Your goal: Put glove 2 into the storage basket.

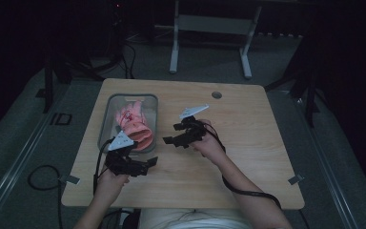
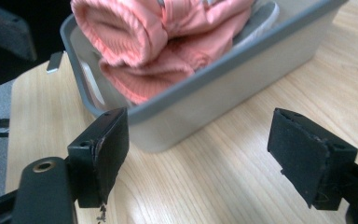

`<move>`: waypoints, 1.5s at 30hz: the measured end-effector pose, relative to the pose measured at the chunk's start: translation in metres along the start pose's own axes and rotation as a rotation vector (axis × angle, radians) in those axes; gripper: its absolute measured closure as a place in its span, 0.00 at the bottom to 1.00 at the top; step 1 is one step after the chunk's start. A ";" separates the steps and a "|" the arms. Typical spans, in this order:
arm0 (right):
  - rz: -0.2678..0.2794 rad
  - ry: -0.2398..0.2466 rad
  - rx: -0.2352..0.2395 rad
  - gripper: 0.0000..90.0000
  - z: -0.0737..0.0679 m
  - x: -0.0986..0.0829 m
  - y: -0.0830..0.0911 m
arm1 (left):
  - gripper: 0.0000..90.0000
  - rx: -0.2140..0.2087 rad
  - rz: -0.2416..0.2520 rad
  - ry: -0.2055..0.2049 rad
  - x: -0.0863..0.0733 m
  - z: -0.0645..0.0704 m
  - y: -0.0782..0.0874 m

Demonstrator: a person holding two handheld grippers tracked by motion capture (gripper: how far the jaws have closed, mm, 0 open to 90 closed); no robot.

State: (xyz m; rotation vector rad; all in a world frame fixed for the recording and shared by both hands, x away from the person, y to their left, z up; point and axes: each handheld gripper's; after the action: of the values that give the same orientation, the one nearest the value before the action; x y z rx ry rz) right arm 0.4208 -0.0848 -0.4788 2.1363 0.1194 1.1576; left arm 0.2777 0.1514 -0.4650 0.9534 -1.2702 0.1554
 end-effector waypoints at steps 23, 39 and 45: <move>-0.023 -0.020 -0.050 0.22 0.022 -0.049 -0.010 | 0.04 -0.056 -0.083 -0.071 -0.033 0.043 -0.055; -0.009 0.006 -0.090 0.20 0.031 -0.068 -0.012 | 0.04 -0.018 -0.123 -0.057 -0.049 0.043 -0.069; -0.015 0.017 -0.096 0.19 0.033 -0.073 -0.014 | 0.04 -0.015 -0.125 -0.063 -0.052 0.043 -0.071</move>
State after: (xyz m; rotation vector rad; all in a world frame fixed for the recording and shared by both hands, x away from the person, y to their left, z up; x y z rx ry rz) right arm 0.4057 -0.1194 -0.5504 2.0391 0.0857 1.1501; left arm 0.2697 0.0987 -0.5470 1.0287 -1.2640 0.0187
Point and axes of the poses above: each handheld gripper's, and its own axes: y roughly backward along the jaws, x roughly out of its top, z roughly to its right, and after that the axes turned 13 degrees about -y, right-handed
